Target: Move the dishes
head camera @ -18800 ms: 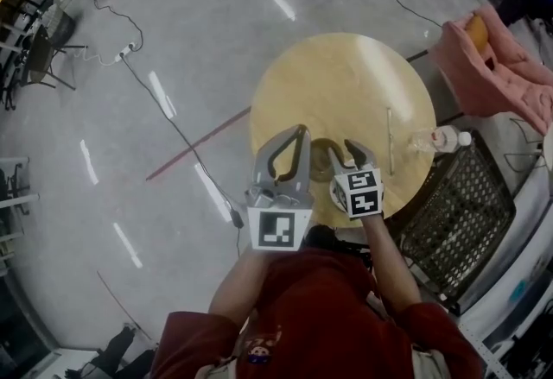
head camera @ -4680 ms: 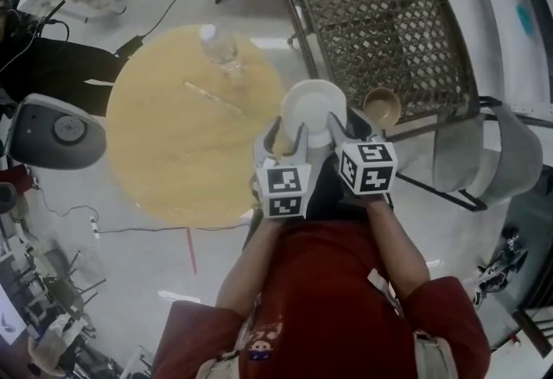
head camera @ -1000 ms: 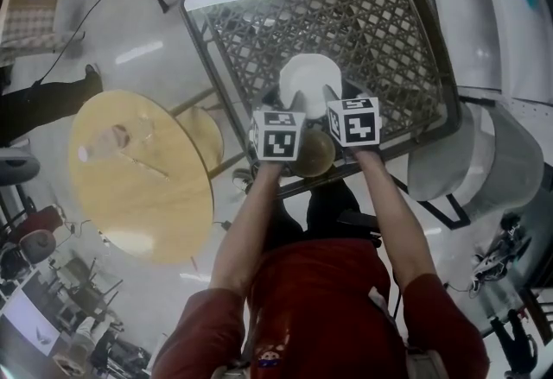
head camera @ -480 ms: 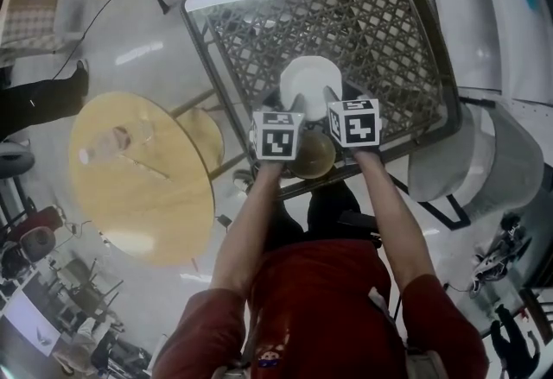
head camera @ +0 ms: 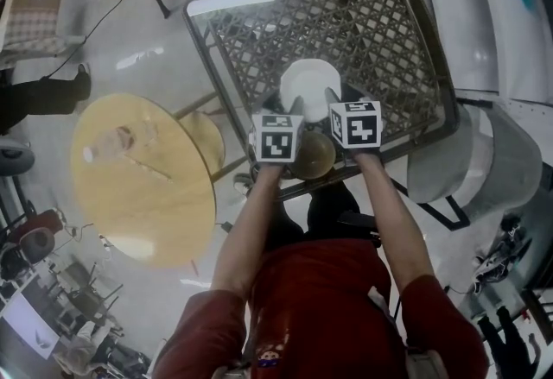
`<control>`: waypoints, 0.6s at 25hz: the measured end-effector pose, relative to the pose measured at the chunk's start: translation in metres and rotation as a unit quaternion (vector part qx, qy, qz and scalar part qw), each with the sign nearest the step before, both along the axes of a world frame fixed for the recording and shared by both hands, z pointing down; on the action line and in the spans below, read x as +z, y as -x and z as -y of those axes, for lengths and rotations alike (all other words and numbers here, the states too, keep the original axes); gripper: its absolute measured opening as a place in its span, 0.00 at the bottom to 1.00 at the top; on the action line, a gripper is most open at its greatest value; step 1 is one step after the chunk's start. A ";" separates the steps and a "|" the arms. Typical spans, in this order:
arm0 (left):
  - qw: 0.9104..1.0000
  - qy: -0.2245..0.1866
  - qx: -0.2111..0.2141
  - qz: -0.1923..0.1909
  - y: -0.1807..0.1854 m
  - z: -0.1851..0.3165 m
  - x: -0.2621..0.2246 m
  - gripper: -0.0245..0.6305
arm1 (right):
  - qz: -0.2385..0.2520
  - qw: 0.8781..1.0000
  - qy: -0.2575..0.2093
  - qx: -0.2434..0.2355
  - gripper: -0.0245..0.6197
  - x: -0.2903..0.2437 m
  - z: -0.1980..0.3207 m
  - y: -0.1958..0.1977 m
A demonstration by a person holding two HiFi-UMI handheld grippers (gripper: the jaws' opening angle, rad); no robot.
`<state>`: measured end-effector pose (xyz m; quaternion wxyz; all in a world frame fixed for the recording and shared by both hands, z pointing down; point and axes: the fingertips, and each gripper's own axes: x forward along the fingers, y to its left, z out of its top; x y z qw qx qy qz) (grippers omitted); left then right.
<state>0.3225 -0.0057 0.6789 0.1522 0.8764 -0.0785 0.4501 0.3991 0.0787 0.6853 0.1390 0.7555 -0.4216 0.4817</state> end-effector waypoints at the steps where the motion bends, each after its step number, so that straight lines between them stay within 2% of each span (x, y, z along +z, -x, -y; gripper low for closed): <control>1: 1.000 0.000 0.000 -0.001 0.001 0.000 -0.002 0.37 | -0.001 1.000 -0.001 0.001 0.29 -0.002 -0.001 0.000; 10: 1.000 -0.012 -0.007 -0.017 0.008 0.007 -0.024 0.37 | -0.015 1.000 -0.012 0.001 0.29 -0.022 -0.002 0.004; 15: 0.999 -0.008 -0.021 -0.040 0.017 0.012 -0.046 0.37 | -0.025 0.999 -0.028 -0.003 0.29 -0.045 0.003 0.012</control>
